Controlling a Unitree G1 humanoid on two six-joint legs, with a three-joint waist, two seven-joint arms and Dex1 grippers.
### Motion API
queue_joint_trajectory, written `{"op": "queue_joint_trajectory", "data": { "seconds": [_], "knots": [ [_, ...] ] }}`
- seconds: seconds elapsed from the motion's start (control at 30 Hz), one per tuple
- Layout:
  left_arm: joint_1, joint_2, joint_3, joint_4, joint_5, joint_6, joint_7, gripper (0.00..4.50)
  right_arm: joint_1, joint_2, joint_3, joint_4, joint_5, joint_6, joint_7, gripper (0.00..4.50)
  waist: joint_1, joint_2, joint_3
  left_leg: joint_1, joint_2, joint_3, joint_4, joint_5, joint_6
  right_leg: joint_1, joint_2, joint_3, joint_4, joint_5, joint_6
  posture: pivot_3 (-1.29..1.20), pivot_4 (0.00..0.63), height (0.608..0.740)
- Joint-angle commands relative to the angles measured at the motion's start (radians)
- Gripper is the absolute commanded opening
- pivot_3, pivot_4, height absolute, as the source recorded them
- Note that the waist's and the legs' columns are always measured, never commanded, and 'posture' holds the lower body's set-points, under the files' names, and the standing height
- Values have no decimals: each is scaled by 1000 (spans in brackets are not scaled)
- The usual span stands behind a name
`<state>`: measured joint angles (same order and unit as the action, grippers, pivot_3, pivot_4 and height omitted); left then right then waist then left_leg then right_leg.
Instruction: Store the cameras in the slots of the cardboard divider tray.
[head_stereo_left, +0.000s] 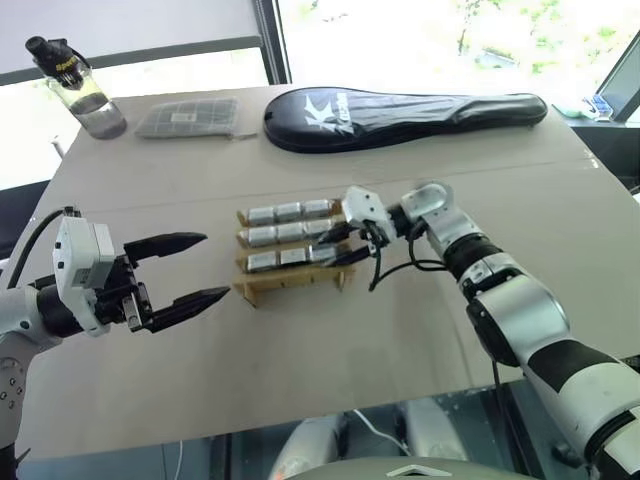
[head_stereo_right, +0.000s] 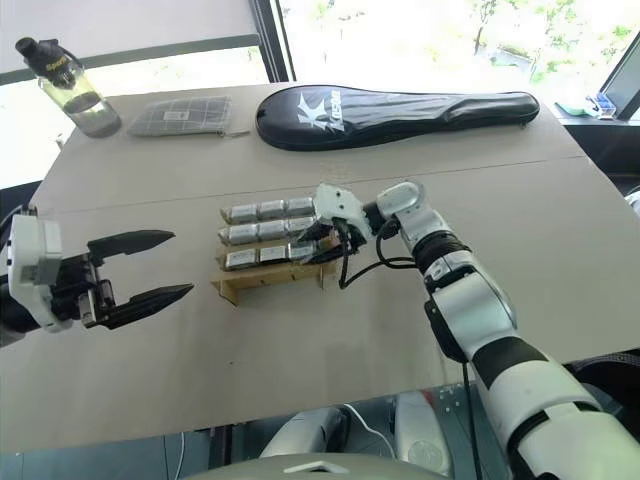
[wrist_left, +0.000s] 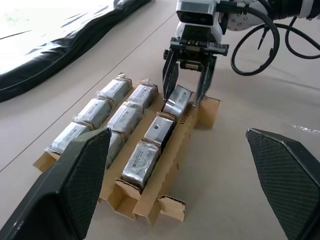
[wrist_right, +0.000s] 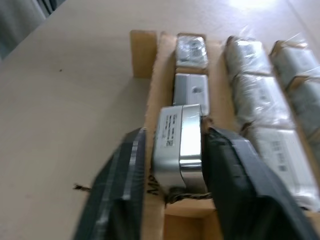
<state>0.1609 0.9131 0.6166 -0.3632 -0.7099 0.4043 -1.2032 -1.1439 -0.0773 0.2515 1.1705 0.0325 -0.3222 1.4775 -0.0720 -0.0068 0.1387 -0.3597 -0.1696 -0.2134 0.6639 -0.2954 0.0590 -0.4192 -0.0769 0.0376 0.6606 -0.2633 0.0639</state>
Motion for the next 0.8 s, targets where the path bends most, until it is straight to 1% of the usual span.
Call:
{"op": "queue_joint_trajectory", "data": {
  "seconds": [0.03,0.17,0.27,0.4,0.47,0.57,0.6,0.67,0.73,0.8],
  "knots": [
    [-12,12,9,-7,-11,-6,-4,4500,-18,2,-46,-17,17,6,-16,3773,0,0,0,0,0,0,0,0,0,0,0,0,0,0,0,0,150,740],
    [-21,10,-5,1,-7,-6,-2,4500,-21,-15,-91,-57,49,22,2,3773,1,1,0,0,0,0,0,0,0,0,0,0,0,0,0,0,150,740],
    [-13,-2,-15,14,8,-10,8,4500,31,-65,-138,-182,107,71,25,3773,3,1,0,0,0,0,1,0,0,0,0,0,0,0,-1,0,150,740],
    [29,-64,9,33,1,-26,38,4500,226,-170,-178,-476,191,217,20,3773,7,0,-1,0,0,-1,1,0,0,0,0,0,0,0,-1,0,150,740],
    [71,-95,15,40,20,-56,33,4500,352,-242,-189,-643,221,296,10,3773,9,0,-1,-1,0,-2,1,0,0,0,-1,-1,0,0,-1,0,150,740],
    [121,-121,14,39,33,-71,39,4500,513,-329,-226,-858,278,418,-47,3773,12,2,0,-3,0,-1,0,0,0,0,-2,-1,0,0,-1,0,150,740],
    [130,-129,7,47,58,-83,61,4500,573,-363,-242,-922,291,448,-64,3773,12,2,0,-3,0,0,0,0,0,-1,-2,0,-1,0,-1,0,150,740],
    [140,-143,-18,68,116,-118,97,4500,683,-421,-283,-1009,316,484,-96,3773,20,3,0,-2,1,2,0,0,0,-1,-2,1,0,1,-1,0,150,740],
    [140,-166,-41,105,184,-183,133,4500,769,-460,-325,-1051,331,495,-138,3773,38,2,0,0,2,4,0,0,0,0,-2,3,0,1,-1,0,150,740],
    [143,-196,-50,148,192,-204,143,4500,841,-485,-363,-1082,342,517,-191,3773,45,2,0,1,2,6,0,-1,0,2,-1,4,0,1,-2,0,150,740]
  ]
}}
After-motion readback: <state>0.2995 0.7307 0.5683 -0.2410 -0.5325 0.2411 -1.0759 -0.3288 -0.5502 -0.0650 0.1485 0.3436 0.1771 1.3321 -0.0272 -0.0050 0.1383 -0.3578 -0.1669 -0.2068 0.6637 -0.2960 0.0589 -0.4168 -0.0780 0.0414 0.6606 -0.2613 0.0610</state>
